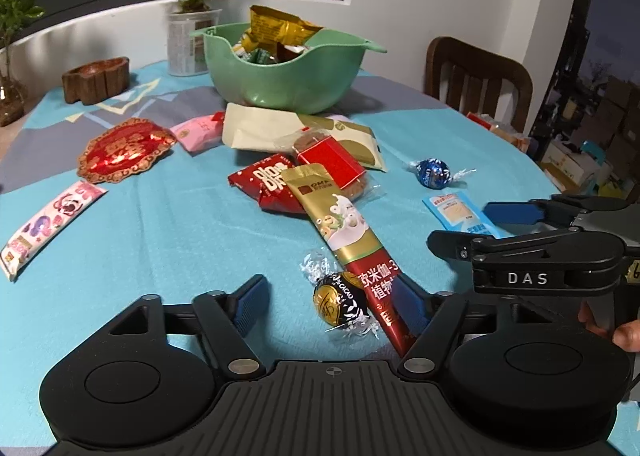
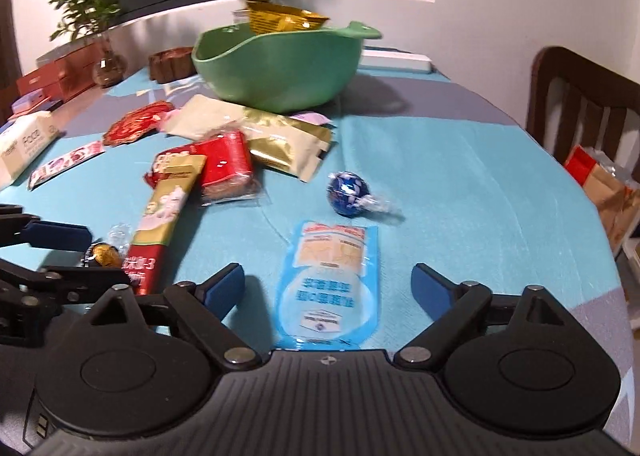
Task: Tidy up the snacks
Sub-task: 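Grasp the gold-wrapped chocolate with the left tool while the right tool grasps the blue-white packet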
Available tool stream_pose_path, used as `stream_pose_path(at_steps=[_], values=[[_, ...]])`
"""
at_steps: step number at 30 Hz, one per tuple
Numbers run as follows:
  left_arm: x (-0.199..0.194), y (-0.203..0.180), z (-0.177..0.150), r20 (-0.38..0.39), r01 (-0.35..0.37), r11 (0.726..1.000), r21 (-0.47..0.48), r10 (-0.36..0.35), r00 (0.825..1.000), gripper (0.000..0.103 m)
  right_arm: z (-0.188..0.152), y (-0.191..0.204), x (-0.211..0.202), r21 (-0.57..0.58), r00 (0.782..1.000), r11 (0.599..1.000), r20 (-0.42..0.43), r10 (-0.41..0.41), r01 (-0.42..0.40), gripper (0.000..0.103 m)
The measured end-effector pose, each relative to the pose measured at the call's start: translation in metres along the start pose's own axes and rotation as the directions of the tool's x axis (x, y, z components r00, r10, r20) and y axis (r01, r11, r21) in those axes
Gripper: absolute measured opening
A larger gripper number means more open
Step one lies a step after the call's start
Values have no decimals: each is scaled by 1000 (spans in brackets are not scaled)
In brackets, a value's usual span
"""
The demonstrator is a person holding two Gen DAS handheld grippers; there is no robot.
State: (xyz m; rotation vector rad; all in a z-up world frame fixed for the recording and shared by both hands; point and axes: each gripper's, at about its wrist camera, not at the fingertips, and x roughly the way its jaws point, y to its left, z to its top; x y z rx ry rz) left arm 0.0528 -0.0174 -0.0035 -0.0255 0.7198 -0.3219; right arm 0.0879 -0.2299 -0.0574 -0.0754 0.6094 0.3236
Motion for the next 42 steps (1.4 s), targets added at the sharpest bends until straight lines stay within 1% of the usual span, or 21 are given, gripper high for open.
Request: stream_pose_path(at_steps=[1,2,3,4,5,7,11,14,16,20,22,24,26,28,29,36,38,39,41,42], values=[[0,1,0,1,9,1000,0,-9,1000,103,0,1,-1,-4,1000,1000,6,2,-2,77],[-1,0,-1,2,15,1000,2,-15,1000,103,-1,3,-2,-7,1000,1000,14,7,-7,72],[-1,0,-1,2,19,1000,6,-19,1000,103,-1,3,-3,-8,1000,1000,20,7,-7,63],[-2,0,-2,3,21,1000,12,-21,1000,103,-2,4,-4,-9,1000,1000,27,13,-13,56],[-3,-1,-3,7,21,1000,16,-21,1000,103,-1,5,-5,-9,999,1000,29,16,-16,56],[-7,-1,-4,17,26,999,23,-26,999,91,-2,4,-7,-3,999,1000,36,23,-23,47],[-12,0,-7,35,-11,999,43,9,999,93,-5,-4,-12,46,997,997,51,64,-66,41],[-17,6,-5,52,-5,1000,23,4,999,93,-7,-8,-16,81,994,992,59,96,-100,40],[-21,10,-4,68,-9,1000,9,8,998,93,-9,-9,-19,89,992,990,70,103,-109,35],[-24,18,-1,83,-23,999,-22,24,996,93,-10,-12,-24,126,987,981,87,135,-145,31],[-25,22,0,83,-23,999,-40,26,996,93,-10,-13,-25,127,985,980,91,143,-154,31],[-25,25,1,81,-23,998,-52,27,996,93,-10,-14,-24,123,988,982,77,131,-140,32],[-25,26,1,81,-23,998,-56,28,996,93,-10,-14,-24,110,992,987,63,109,-116,42],[-24,27,1,78,-23,998,-55,28,997,93,-11,-12,-24,94,995,992,53,83,-88,68],[-24,26,1,78,-23,998,-54,27,997,93,-12,-11,-24,89,996,993,51,79,-83,70],[-26,26,0,86,-23,998,-57,28,996,93,-10,-5,-16,33,999,999,27,30,-31,70],[-27,26,0,90,-24,998,-60,29,996,93,-10,2,-17,-9,999,1000,31,19,-19,53],[-27,26,1,91,-24,998,-61,30,995,94,-10,5,-18,-24,999,999,32,29,-29,42],[-28,28,1,92,-25,997,-67,31,995,93,-10,10,-20,-38,999,998,32,44,-43,39],[-29,28,2,93,-26,997,-69,32,995,93,-10,11,-22,-44,998,998,46,45,-43,31]])
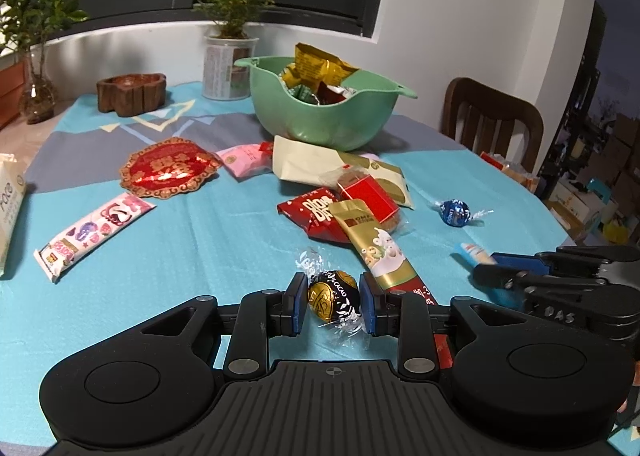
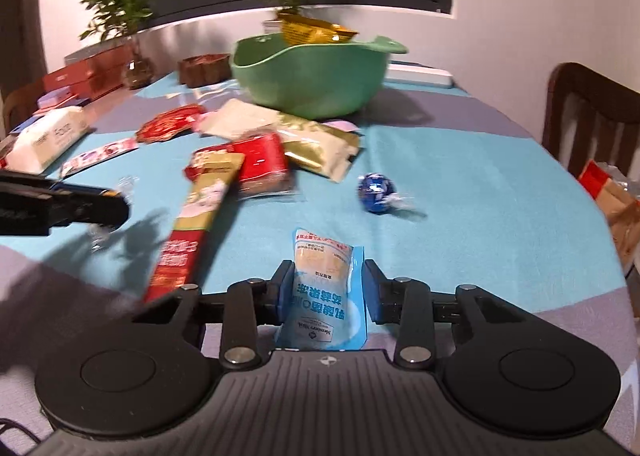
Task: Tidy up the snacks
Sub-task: 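Grasp the gold-wrapped chocolate with the left tool while the right tool grasps the blue-white packet, then carry both snacks to the green bowl and open both tools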
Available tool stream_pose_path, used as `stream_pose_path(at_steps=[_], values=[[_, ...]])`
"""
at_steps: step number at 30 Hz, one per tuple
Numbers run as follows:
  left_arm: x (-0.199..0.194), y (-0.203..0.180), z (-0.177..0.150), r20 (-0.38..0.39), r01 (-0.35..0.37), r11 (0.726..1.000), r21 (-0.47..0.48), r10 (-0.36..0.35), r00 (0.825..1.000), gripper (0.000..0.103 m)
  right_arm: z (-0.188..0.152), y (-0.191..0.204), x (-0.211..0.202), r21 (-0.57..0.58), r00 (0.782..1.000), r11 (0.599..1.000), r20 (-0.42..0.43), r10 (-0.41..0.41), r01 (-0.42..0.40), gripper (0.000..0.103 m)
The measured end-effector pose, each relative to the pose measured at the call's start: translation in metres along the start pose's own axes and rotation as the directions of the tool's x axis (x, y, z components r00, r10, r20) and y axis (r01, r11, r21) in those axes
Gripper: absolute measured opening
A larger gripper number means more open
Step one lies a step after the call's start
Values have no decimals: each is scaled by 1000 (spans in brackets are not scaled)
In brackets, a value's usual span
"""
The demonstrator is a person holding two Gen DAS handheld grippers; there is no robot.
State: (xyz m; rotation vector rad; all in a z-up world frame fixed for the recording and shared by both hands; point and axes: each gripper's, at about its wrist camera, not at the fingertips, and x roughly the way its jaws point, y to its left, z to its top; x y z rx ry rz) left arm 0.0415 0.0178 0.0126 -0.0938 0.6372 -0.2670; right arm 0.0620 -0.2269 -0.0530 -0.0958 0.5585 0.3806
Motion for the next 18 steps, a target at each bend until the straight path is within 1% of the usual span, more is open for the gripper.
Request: stream_pose_path(at_steps=[1,2,3,6,11,18], values=[[-1,1,1,1,-2,1000,-2,2,1000,93,1,1,-3,1,1000,1000,14,12,-12,22],[-2,1,2,3,-5,1000,-6,5,1000,93,3,0,-6,12,1000,1000,19,22,-22,21],[-4,2,3,7,-5,1000,-10,5,1000,94,5,-1,-8,22,999,999,23,29,-30,15],[-11,4,10,28,-9,1000,-20,10,1000,93,12,-4,-15,26,998,999,46,32,-34,15],[-25,6,21,60,-29,1000,-9,29,998,93,27,-10,-28,28,995,999,100,25,-28,15],[-33,9,46,76,-40,999,-5,40,996,93,49,-15,-38,39,988,998,148,43,-49,15]])
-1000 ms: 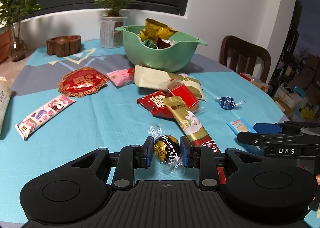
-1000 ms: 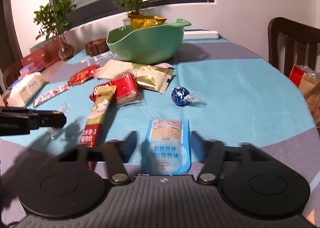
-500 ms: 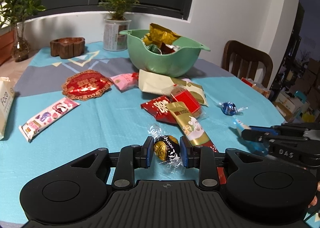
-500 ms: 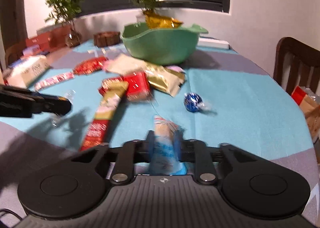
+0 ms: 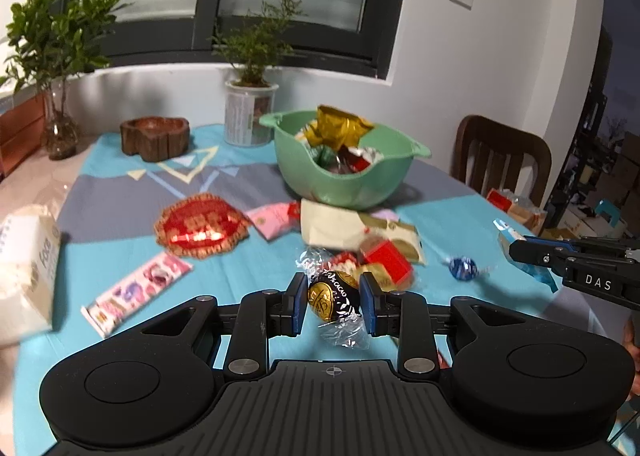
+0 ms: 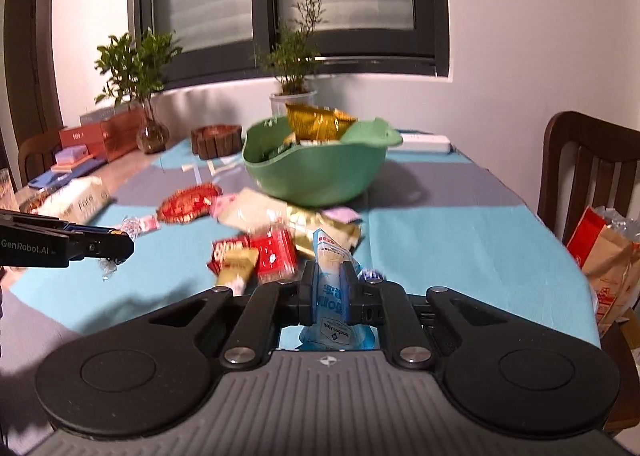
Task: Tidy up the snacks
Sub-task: 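Carry both snacks to the green bowl and open both tools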
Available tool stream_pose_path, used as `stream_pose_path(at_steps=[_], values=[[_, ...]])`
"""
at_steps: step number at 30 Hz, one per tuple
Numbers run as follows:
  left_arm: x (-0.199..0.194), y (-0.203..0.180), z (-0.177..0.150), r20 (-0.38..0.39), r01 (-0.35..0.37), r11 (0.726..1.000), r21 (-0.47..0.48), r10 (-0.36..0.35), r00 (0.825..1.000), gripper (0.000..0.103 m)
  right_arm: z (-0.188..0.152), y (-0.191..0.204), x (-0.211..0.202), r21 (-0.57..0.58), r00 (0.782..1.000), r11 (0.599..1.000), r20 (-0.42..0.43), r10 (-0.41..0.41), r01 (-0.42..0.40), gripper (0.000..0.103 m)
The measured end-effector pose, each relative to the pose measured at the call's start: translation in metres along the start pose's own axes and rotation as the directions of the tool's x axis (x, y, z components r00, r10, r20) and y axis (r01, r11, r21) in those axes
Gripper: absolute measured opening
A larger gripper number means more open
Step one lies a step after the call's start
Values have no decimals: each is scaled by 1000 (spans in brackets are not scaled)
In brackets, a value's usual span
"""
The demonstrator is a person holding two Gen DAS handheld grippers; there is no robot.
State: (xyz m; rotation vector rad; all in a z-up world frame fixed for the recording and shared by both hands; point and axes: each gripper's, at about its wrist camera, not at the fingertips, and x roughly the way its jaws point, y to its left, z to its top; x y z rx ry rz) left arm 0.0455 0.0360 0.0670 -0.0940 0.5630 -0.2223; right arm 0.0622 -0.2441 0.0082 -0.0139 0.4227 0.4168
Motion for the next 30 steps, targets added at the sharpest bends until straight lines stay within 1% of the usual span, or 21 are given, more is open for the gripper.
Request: stream_pose_path(at_steps=[4,8,13,17,20,24,25,26,27,29,30], values=[[5,-2,23,7,3,1000,8,-3,1000,93,17,-1,4,11,1000,1000,22,18,-19,15],[22,-5,53,13,21,1000,1,-21,1000,93,42,-7,15,25,998,999,48,44,-45,15],[54,-15,89,36,35,999,6,-36,999,94,78,-20,41,78,993,992,81,92,-98,15],[89,-20,108,33,34,999,10,-34,999,94,102,-27,67,117,987,984,101,126,-137,15],[118,-20,117,5,17,1000,1,-17,1000,94,114,-33,92,140,985,978,105,138,-152,15],[149,-16,120,-30,5,1000,-21,-5,1000,94,122,-43,126,179,985,972,104,137,-154,15],[155,-15,119,-40,2,1000,-30,-3,999,97,122,-45,133,186,985,970,103,136,-154,15],[160,-13,119,-52,-2,999,-42,0,999,101,122,-48,141,198,986,969,99,133,-151,15],[164,-11,118,-66,-10,998,-56,7,998,103,122,-50,148,207,987,967,95,133,-150,15],[166,-7,116,-72,3,996,-84,-9,997,103,119,-53,160,217,988,965,81,131,-146,21],[163,-5,115,-69,13,996,-92,-20,997,103,117,-54,164,223,989,964,72,131,-144,29]])
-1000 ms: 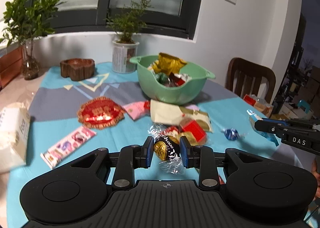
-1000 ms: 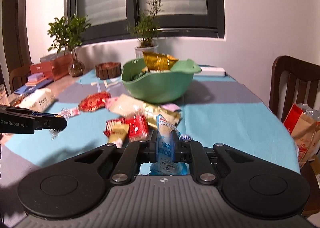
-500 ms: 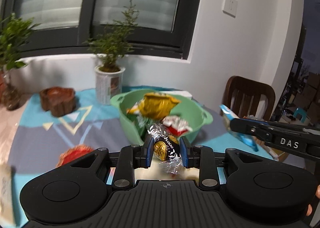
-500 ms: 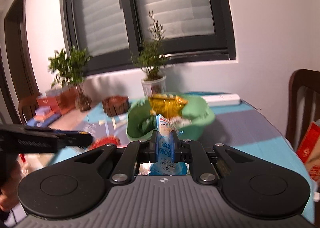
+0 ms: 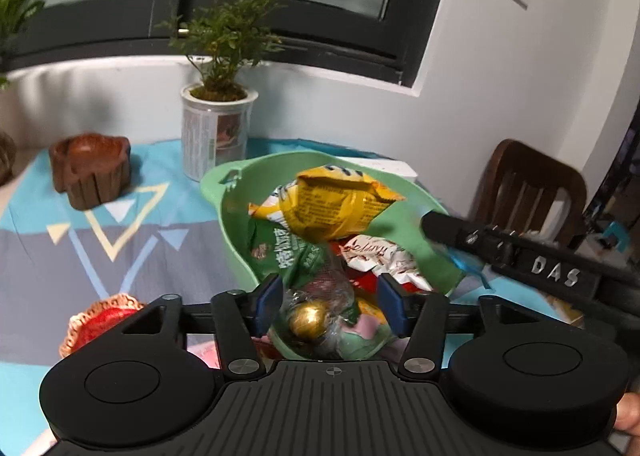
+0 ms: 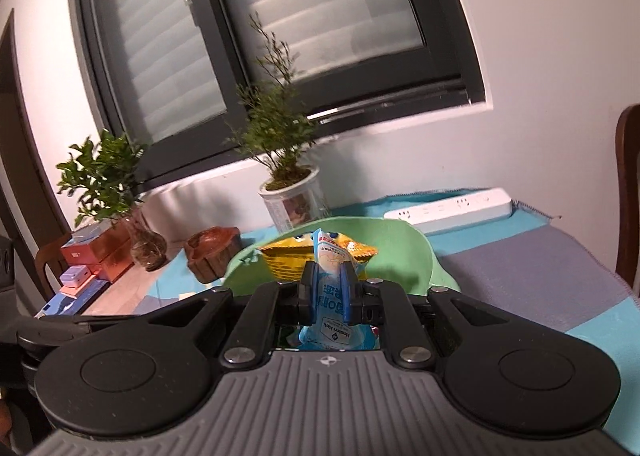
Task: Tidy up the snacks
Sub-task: 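Carry both snacks to the green bowl and open both tools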
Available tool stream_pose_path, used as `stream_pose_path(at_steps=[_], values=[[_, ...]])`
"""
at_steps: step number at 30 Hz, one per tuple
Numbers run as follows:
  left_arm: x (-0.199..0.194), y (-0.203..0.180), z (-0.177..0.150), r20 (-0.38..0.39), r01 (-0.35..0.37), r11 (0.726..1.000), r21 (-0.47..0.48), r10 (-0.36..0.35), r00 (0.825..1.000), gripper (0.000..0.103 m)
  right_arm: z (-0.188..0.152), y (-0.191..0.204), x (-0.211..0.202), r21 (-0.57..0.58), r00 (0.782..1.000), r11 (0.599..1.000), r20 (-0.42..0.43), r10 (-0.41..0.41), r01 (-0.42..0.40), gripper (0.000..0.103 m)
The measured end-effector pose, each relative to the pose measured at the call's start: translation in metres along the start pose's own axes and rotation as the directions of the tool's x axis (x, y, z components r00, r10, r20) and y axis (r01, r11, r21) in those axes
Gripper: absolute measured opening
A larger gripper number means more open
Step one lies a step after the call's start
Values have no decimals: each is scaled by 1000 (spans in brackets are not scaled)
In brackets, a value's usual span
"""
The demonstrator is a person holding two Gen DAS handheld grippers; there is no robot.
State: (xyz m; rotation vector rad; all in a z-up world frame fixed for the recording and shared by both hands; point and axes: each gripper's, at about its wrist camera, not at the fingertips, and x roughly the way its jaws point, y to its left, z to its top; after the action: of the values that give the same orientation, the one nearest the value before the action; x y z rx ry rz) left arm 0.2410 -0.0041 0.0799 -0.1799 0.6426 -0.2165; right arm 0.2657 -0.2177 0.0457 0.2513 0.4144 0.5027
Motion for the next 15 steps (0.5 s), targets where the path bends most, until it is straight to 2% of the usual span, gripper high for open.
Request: stream_pose_path(at_steps=[3,6,8,11,12,15], values=[[-14,1,-4,15,14,1000,-4,-14,1000,103,-7,-4,0,14,1000,1000,-8,10,-10,38],[-36,1,-12,44,-3,1000,-14,4,999,103,-14,-7,-15,29,1000,999,6,14,-15,64],[-50,1,-22,38,18,999,-28,-17,999,103,-21,-9,-32,40,1000,999,25,9,-10,66],[-67,-1,-44,2,5,999,-36,-5,1000,103,-37,-12,-59,46,999,999,44,-4,2,75],[-70,-4,-53,-14,-10,999,-32,9,1000,103,-45,-13,-67,45,999,999,46,-20,18,80],[-75,-11,-81,-71,-40,999,-15,39,997,103,-69,-13,-84,17,996,996,25,-85,85,81]])
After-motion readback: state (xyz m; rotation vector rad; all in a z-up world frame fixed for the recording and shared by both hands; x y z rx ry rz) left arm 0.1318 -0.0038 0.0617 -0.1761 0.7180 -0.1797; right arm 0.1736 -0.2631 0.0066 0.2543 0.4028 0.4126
